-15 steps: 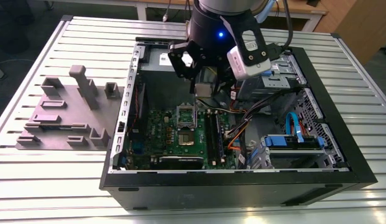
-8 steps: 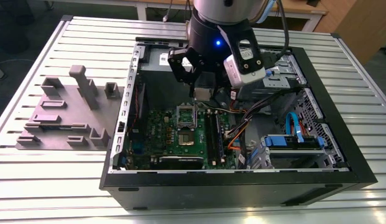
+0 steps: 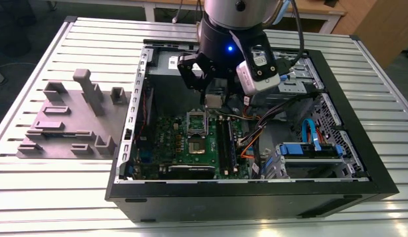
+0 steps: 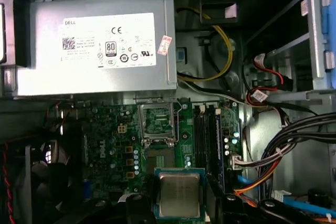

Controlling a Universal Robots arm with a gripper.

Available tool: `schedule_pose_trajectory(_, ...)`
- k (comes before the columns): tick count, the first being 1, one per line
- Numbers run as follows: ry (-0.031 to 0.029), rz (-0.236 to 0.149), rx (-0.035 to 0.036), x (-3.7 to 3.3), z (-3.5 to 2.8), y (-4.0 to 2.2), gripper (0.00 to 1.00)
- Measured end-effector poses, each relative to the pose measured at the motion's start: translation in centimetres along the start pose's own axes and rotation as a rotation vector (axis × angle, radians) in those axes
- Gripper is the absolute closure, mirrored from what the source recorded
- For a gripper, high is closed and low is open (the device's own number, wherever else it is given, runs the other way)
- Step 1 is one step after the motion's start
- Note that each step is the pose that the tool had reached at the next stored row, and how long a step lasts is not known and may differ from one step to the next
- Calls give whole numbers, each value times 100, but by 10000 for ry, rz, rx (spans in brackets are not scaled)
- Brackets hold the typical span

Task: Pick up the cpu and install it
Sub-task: 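Place the cpu into insertion slot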

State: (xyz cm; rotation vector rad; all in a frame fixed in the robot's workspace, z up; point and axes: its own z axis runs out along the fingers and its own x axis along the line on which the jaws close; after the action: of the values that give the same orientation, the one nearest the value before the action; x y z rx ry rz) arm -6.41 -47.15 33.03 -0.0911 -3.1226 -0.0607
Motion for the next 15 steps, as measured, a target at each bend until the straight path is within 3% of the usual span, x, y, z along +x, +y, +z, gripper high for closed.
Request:
schedule_pose_trajectory(3,19,-503,9,-1,55,-3,53)
schedule_pose_trajectory(11,24,-578,11,107,201,-29,53)
schedule_pose_trajectory(15,24,-579,12,101,269,-130,53)
